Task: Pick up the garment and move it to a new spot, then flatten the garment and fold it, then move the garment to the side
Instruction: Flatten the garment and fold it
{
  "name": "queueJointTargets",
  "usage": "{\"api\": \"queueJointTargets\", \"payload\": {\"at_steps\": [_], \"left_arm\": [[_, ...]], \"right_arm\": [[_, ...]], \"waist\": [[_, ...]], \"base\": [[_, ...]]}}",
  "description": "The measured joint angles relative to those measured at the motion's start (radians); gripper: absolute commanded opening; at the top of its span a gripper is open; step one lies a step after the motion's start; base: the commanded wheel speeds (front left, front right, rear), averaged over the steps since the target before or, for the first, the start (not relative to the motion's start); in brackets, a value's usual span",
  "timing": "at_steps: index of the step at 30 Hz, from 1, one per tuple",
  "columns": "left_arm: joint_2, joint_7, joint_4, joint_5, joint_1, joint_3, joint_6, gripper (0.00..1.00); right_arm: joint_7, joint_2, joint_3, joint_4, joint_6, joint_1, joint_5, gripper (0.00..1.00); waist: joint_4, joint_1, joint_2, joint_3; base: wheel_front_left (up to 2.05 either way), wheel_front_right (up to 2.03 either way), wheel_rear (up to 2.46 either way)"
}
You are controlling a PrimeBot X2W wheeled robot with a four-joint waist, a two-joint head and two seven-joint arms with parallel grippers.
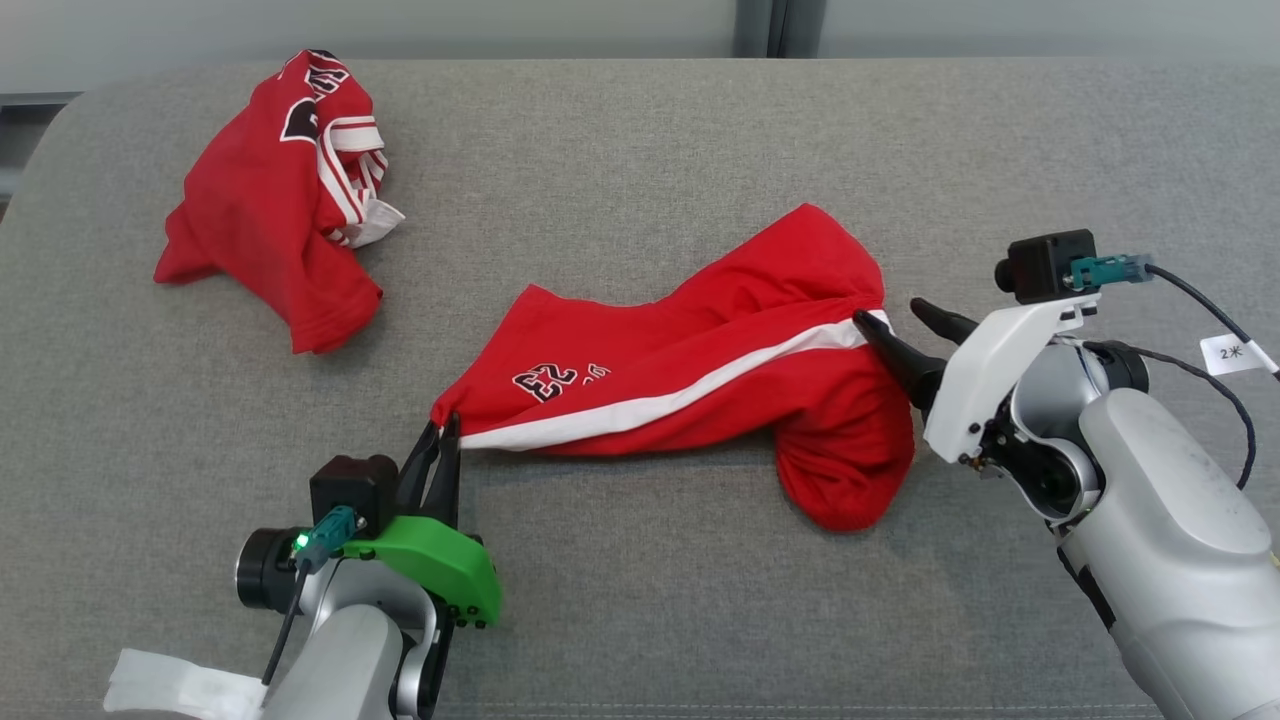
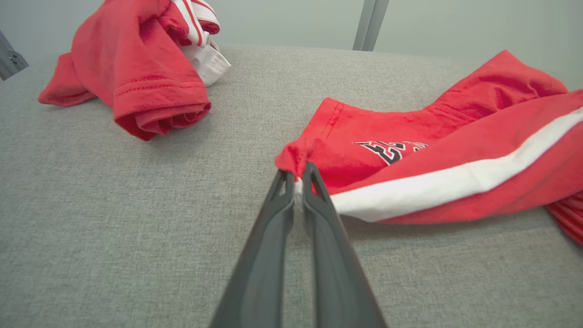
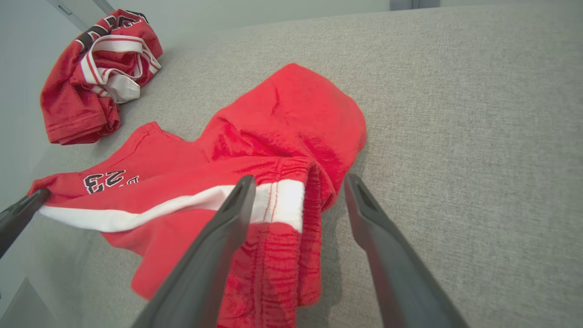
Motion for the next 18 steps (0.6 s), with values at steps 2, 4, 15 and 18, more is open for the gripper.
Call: {"api": "queueJointTargets", "payload": {"at_steps": [2,4,15,18], "left_arm": [[0.000,0.000,-0.002,0.000,0.000,0.002,0.000,0.00],[-0.001,0.000,-0.008,0.000,0.000,0.003,0.000,0.00],[-0.002,0.000,-0.030,0.007,0.000,0.006,0.000,0.00],[-0.002,0.000,-0.033,0.007,0.000,0.009,0.000,0.00]], "right_arm": [[0.009,-0.001,0.017,0.002,0.000,-0.010,0.012,1.00],[0.025,0.002,0.042,0.005,0.000,-0.018,0.039,1.00],[0.043,-0.020,0.084,0.014,0.000,-0.035,0.099,0.47],[0.043,-0.023,0.102,0.011,0.000,-0.050,0.113,0.35]], "waist": [[0.005,0.0000,0.0000,0.003],[0.008,0.0000,0.0000,0.005],[0.014,0.0000,0.0000,0.016],[0.014,0.0000,0.0000,0.019]], "base": [[0.00,0.00,0.00],[0.00,0.00,0.00],[0.00,0.00,0.00],[0.00,0.00,0.00]]}}
